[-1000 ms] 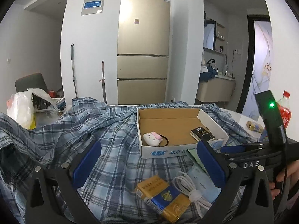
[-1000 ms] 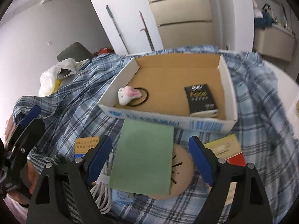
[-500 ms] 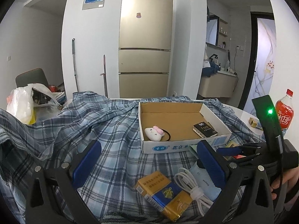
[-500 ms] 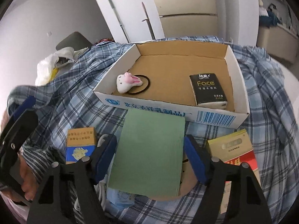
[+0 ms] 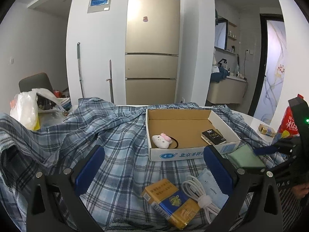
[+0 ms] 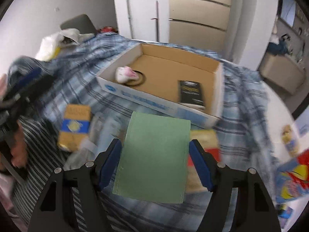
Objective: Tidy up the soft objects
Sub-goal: 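Lower the right tool and grasp the green card, then lift the green card with the right tool while the left tool grasps the light-blue tissue pack, then carry the tissue pack and green card over the box with both tools, then open both tools to release the tissue pack and green card into the box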
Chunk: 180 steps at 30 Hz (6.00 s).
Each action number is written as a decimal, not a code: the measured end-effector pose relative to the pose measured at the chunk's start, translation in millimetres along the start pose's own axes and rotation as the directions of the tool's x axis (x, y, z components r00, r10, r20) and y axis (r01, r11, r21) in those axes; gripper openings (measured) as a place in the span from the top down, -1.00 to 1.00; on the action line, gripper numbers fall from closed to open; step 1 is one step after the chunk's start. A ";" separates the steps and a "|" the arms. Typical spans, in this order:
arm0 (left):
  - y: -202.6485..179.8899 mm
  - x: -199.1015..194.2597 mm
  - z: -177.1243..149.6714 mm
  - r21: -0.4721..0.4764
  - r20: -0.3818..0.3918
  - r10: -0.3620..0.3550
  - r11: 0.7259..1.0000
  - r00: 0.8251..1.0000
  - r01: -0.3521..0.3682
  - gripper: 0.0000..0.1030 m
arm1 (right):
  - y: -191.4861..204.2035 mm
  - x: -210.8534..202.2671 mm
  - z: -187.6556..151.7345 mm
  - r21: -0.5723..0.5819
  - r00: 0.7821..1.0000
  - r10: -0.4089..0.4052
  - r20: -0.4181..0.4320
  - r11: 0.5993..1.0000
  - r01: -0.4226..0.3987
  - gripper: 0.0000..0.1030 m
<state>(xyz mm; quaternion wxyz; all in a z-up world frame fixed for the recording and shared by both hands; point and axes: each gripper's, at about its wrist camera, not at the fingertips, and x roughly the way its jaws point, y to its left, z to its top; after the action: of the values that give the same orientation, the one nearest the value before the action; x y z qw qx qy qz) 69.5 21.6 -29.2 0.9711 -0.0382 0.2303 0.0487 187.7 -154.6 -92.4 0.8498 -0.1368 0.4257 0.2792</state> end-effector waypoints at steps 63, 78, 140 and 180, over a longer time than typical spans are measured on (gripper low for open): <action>-109.1 63.6 -5.1 0.424 -0.637 -0.333 0.602 0.695 0.677 -1.00 | -58.7 -51.5 2.1 0.222 0.973 -0.002 0.231 0.974 -0.051 -0.34; -111.9 110.6 -29.9 0.372 -0.668 -0.310 0.649 0.676 0.664 -0.53 | -73.0 -35.0 -4.6 0.284 0.980 -0.015 0.197 0.958 -0.042 -0.34; -28.5 158.0 75.4 -0.016 -0.193 -0.030 0.999 0.981 0.028 -0.43 | -89.5 85.6 113.1 0.424 0.989 -0.127 0.074 0.902 0.084 -0.34; -36.7 9.0 129.9 0.004 0.165 -0.043 0.999 0.985 0.043 -0.70 | -63.2 -53.8 117.1 0.312 0.907 -0.214 0.364 0.945 0.098 -0.79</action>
<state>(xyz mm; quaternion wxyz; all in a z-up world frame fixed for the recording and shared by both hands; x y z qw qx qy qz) 139.3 -1.6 84.4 0.9877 -0.0388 0.1481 0.0305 275.0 -169.8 20.6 0.9482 0.0124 0.2701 0.1666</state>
